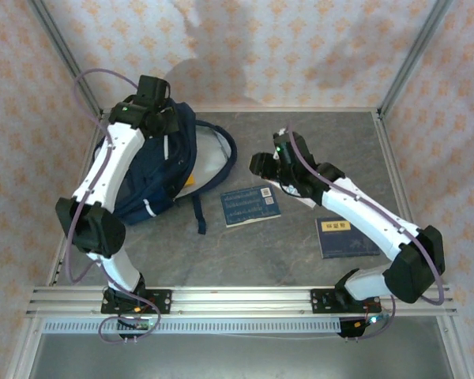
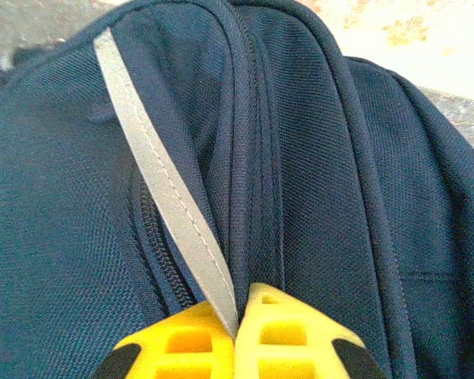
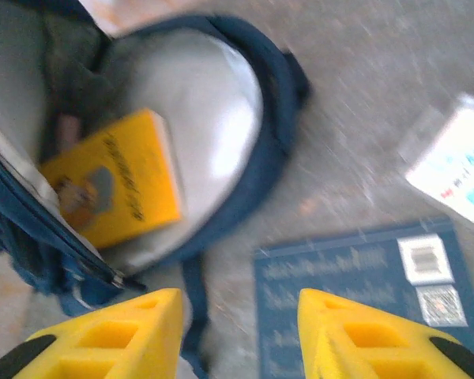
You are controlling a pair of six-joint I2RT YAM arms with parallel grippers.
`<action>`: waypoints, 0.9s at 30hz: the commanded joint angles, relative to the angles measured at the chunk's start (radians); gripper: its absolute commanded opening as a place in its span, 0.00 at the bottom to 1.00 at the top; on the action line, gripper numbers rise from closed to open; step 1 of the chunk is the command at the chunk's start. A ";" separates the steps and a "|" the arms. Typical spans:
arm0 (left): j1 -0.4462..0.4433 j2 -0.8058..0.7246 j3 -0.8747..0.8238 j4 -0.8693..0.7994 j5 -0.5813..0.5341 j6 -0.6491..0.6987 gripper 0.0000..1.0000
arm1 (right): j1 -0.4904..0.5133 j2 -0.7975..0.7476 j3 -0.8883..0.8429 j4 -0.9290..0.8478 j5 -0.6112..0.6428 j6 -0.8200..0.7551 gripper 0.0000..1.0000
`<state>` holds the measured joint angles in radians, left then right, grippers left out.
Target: Pack the student bag
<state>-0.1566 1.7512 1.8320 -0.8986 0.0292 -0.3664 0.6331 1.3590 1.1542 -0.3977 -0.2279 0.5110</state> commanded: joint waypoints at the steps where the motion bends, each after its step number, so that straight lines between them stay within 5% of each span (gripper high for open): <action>1: -0.008 0.029 0.007 0.043 0.017 -0.014 0.00 | -0.006 -0.074 -0.086 -0.091 0.005 0.016 0.42; 2: -0.016 0.031 -0.014 0.043 0.023 -0.023 0.03 | -0.006 -0.088 -0.112 -0.099 0.003 0.020 0.42; 6: -0.076 -0.009 -0.106 0.072 0.066 -0.026 0.44 | -0.006 -0.162 -0.208 -0.133 0.036 0.032 0.42; 8: -0.137 -0.035 -0.122 0.068 0.011 0.016 0.53 | -0.006 -0.198 -0.241 -0.162 0.074 0.039 0.43; 16: -0.299 -0.018 -0.107 0.022 -0.114 0.075 0.64 | -0.010 -0.262 -0.254 -0.286 0.156 0.083 0.40; 27: -0.388 0.326 -0.041 0.153 0.280 0.080 0.63 | -0.022 -0.325 -0.267 -0.362 0.098 0.113 0.36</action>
<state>-0.5426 2.0037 1.7741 -0.7784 0.1707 -0.3038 0.6182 1.0565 0.9005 -0.6983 -0.1238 0.6098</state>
